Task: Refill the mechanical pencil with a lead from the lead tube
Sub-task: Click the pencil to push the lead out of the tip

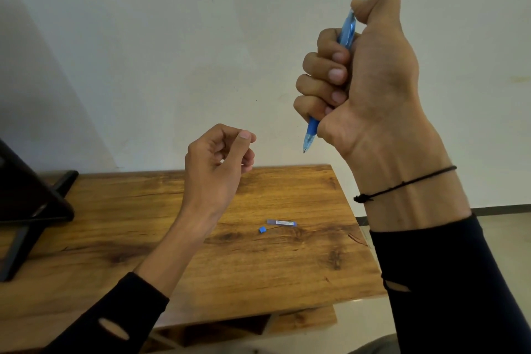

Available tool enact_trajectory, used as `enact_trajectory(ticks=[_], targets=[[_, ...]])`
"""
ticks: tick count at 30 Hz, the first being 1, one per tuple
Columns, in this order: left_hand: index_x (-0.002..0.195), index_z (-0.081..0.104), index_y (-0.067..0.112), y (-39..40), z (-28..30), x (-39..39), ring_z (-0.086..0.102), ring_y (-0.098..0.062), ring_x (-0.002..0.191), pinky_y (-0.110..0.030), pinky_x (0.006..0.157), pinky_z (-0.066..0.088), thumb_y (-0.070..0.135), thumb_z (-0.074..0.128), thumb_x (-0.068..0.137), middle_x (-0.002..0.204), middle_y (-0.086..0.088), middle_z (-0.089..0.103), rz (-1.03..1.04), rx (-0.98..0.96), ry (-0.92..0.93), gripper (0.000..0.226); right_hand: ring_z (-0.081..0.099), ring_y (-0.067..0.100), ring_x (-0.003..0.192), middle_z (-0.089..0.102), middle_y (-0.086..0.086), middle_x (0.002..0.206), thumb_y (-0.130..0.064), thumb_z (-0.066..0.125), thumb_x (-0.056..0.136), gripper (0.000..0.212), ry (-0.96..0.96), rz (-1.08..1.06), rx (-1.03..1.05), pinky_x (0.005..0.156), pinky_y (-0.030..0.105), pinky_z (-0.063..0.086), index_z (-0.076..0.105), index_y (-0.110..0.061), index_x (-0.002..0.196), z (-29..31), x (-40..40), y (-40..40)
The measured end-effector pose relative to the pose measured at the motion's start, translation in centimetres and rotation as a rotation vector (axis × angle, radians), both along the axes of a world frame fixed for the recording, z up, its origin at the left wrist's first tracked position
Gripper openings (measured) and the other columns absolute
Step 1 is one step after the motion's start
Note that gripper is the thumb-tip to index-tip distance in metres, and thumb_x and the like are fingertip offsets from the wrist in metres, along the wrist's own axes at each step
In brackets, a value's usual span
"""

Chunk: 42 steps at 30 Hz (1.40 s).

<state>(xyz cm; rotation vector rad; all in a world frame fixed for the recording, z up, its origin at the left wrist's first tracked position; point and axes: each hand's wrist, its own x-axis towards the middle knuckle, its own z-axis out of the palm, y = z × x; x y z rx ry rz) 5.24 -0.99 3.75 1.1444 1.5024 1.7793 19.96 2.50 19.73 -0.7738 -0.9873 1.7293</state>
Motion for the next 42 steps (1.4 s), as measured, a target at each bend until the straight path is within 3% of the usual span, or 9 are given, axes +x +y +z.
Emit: enact_trajectory(ticks=[7,16,42], targets=[[0.091,0.077,0.021,0.03,-0.04,0.03,0.07,-0.018,0.072,-0.051,0.079,0.065,0.022,0.066,0.107,0.071,0.0,0.073,0.001,-0.001,0.008,0.02,0.014,0.011,0.044,0.025,-0.004,0.052,-0.056,0.038,0.106,0.062,-0.005,0.01,-0.012,0.041,0.023,0.016,0.031,-0.019,0.057,-0.2,0.01,-0.06],[0.093,0.077,0.016,-0.13,0.18,0.16,0.069,-0.021,0.073,-0.056,0.083,0.064,0.02,0.065,0.107,0.072,-0.004,0.072,0.006,-0.009,-0.007,0.019,0.012,0.012,0.045,0.022,-0.004,0.052,-0.05,0.038,0.106,0.06,-0.014,-0.019,0.005,0.042,0.023,0.015,0.03,-0.019,0.056,0.05,-0.19,-0.08],[0.098,0.078,0.014,-0.2,0.04,0.17,0.071,-0.019,0.075,-0.054,0.083,0.067,0.02,0.066,0.107,0.075,-0.004,0.074,0.007,-0.028,0.006,0.016,0.012,0.013,0.045,0.022,-0.004,0.052,-0.05,0.037,0.107,0.059,-0.011,-0.004,0.012,0.041,0.023,0.017,0.029,-0.019,0.056,-0.23,-0.15,0.09]])
